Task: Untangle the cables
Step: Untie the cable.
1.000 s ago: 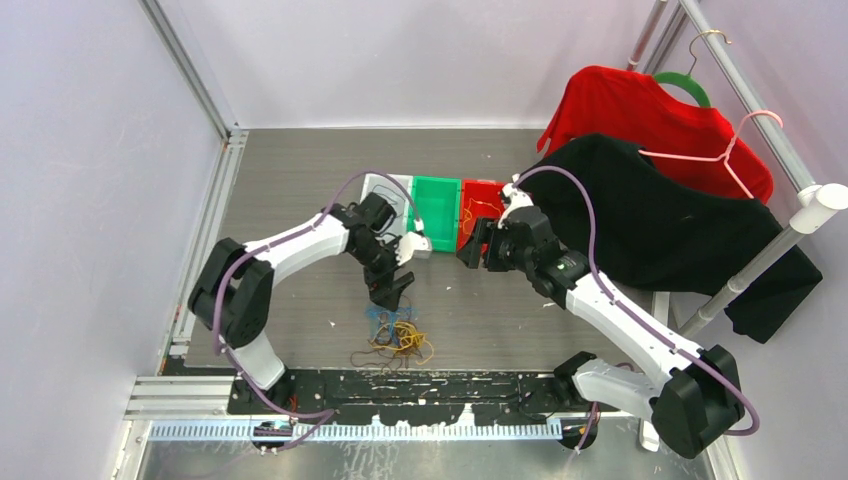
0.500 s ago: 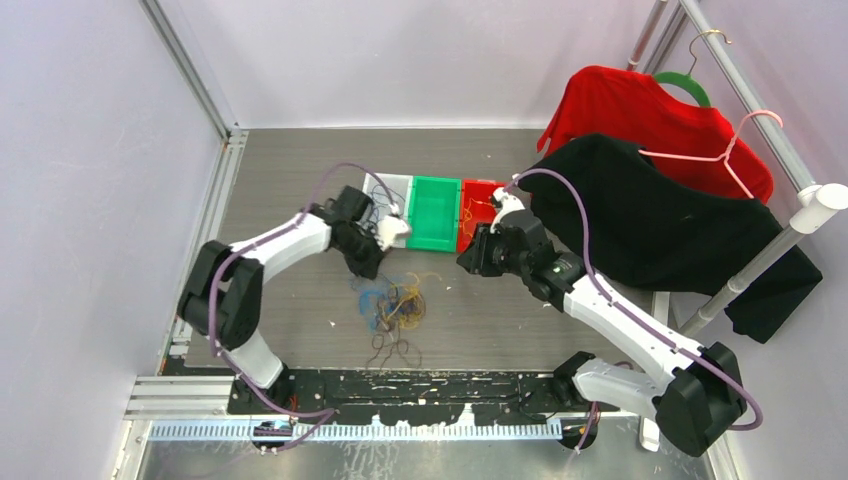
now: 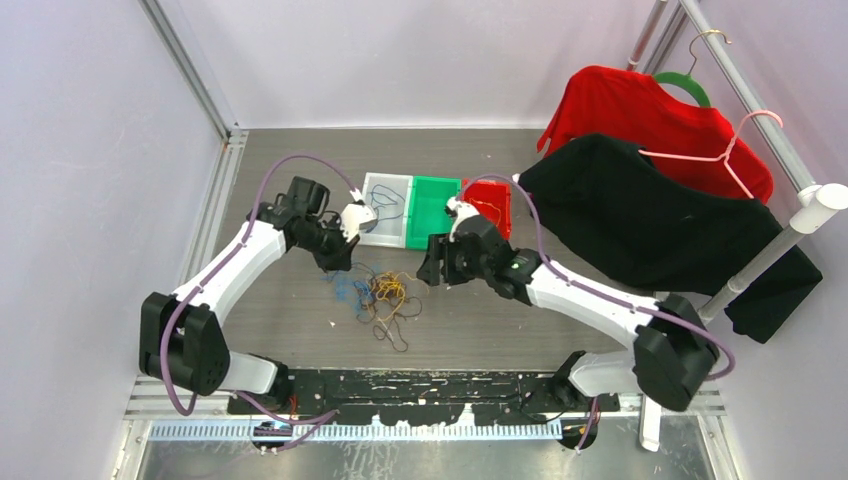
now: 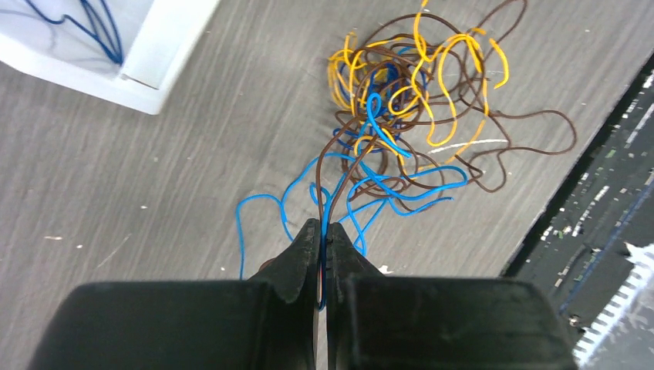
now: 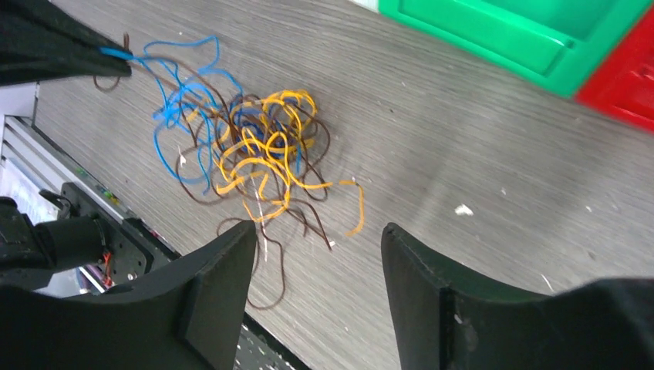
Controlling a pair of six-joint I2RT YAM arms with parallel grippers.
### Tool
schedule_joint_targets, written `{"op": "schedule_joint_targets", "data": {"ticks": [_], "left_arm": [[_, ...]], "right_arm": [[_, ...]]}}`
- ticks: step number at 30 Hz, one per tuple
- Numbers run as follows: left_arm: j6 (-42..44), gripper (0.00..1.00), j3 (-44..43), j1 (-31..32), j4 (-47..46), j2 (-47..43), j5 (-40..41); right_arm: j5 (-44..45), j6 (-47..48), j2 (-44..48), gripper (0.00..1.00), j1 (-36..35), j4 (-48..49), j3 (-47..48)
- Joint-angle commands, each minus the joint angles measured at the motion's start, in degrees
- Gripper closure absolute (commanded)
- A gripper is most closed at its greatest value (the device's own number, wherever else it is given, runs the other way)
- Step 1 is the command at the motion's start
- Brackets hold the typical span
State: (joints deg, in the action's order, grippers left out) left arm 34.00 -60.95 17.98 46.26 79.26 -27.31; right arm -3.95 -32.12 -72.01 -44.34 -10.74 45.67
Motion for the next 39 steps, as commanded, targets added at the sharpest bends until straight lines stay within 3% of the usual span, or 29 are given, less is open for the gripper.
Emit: {"op": "schedule_joint_targets", "data": {"ticks": [1, 8, 13, 20, 26, 31, 39], "left_arm": [[0.3, 0.97, -1.6, 0.0, 4.9, -1.2, -5.8], [-0.2, 0.98, 0.0, 0.0, 4.7, -2.3, -5.7], [-0.3, 0.98, 0.6, 0.0, 3.7, -2.0, -4.3], [-0.2, 0.98, 0.8, 0.0, 2.9, -1.9, -3.7], [0.3, 0.98, 0.9, 0.0, 2.6, -2.0, -3.3], [0.1, 0.98, 0.1, 0.0, 2.6, -1.5, -3.7], [-0.1, 0.98, -0.5, 0.0, 2.5, -1.5, -3.7]], "right_arm": [[-0.1, -2.8, -5.1, 0.33, -1.3, 9.2, 6.2], [-6.3, -2.2, -13.8, 0.38, -3.1, 12.5, 10.0], [-9.9, 1.0, -15.9, 0.41, -3.3, 7.1, 12.5], [-6.7, 5.3, -15.0, 0.49, -3.3, 0.9, 12.9], [-9.9, 14.9, -15.2, 0.54, -2.4, -8.1, 15.1], [-8.8, 17.9, -15.8, 0.56, -2.0, -8.2, 16.5], [-14.2, 22.0, -22.8, 0.58, -2.0, -12.8, 23.4]]}}
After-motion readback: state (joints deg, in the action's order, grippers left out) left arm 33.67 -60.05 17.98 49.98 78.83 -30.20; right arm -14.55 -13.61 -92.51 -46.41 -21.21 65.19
